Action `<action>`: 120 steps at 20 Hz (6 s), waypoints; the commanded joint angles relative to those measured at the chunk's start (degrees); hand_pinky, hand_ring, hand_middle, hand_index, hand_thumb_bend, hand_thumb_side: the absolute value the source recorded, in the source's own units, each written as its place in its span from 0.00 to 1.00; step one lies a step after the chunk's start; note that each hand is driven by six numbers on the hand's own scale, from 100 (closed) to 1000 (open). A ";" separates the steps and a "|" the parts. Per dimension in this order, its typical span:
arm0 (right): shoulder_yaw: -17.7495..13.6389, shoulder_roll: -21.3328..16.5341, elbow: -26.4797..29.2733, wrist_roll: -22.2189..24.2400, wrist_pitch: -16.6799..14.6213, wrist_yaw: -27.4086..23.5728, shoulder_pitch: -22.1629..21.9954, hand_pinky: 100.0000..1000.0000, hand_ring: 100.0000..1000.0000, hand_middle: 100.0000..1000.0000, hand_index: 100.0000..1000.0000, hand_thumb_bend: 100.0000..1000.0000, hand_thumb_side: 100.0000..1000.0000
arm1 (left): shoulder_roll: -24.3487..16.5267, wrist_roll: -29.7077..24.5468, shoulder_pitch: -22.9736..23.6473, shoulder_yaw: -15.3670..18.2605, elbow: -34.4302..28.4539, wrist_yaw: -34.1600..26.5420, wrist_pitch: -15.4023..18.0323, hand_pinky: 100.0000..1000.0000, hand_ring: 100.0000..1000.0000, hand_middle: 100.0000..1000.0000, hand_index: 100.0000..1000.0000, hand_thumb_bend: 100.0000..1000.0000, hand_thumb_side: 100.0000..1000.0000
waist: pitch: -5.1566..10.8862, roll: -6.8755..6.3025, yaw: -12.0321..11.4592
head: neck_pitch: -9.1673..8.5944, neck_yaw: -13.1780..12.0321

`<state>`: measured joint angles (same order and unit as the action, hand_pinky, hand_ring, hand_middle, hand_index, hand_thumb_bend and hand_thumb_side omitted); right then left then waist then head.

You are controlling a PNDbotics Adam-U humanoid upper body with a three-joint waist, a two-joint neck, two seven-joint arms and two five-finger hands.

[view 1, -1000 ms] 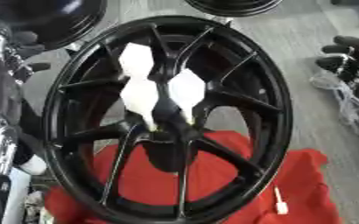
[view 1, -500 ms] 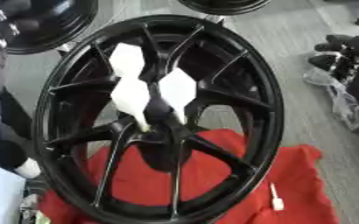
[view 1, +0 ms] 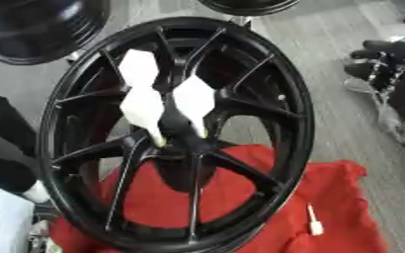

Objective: Pull the pin out of the wheel hub.

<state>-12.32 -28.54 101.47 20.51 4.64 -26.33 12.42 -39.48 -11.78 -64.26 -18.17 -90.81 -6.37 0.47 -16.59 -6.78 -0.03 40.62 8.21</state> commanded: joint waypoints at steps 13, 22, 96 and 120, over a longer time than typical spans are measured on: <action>-0.11 -2.47 0.16 0.45 -0.20 1.12 -0.54 0.95 0.74 0.74 0.81 0.00 0.66 | 0.74 -40.05 -10.43 -7.21 9.76 16.91 14.81 0.86 0.82 0.79 0.85 0.01 0.88 | 2.33 -0.35 -0.49 | 0.53 0.72; -0.03 -2.65 0.05 0.53 -0.15 1.17 -0.78 0.95 0.74 0.74 0.81 0.00 0.67 | 4.69 -40.18 -14.41 -13.32 14.90 22.09 20.48 0.89 0.85 0.81 0.88 0.29 0.66 | 2.65 -0.52 -0.49 | 0.70 0.61; 0.58 -3.09 -1.06 1.22 0.20 3.65 -1.19 0.95 0.75 0.74 0.81 0.00 0.70 | 3.40 -40.18 -11.11 -19.41 19.42 20.02 30.82 0.88 0.85 0.78 0.81 0.37 0.48 | 2.27 -1.19 -0.59 | 0.70 1.63; 0.46 -3.00 -1.25 1.21 0.21 3.91 -1.08 0.95 0.75 0.74 0.81 0.00 0.70 | 3.51 -40.18 -9.55 -19.53 21.71 20.57 30.18 0.87 0.82 0.74 0.82 0.31 0.49 | 2.10 -1.12 -0.26 | 0.14 1.55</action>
<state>-11.57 -30.04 99.75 21.71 4.95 -22.58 11.00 -34.31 -42.58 -73.01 -38.30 -69.05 14.32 21.40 -15.37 -8.44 -0.36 41.62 9.78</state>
